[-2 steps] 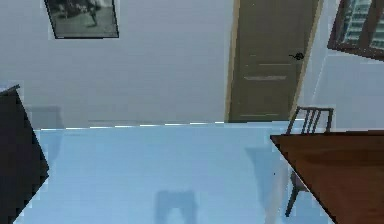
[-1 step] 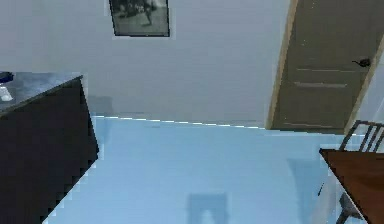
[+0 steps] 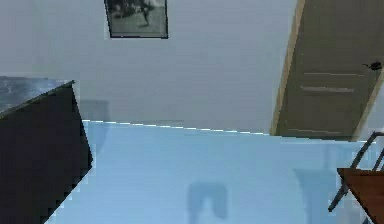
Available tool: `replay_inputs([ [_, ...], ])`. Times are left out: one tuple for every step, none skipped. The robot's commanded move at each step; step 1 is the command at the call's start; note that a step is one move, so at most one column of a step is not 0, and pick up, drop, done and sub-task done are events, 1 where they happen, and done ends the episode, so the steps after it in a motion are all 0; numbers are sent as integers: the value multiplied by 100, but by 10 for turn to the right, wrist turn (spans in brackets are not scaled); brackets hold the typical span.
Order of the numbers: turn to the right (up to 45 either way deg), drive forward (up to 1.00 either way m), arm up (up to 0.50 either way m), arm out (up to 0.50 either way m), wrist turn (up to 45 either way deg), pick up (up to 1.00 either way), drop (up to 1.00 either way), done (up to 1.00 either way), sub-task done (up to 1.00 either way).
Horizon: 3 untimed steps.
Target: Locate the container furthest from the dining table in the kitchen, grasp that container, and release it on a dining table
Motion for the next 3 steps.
replay_inputs([
  [450,0,0,0,0,0,0,0,0],
  [-450,0,0,0,0,0,0,0,0],
  [-360,0,0,0,0,0,0,0,0],
])
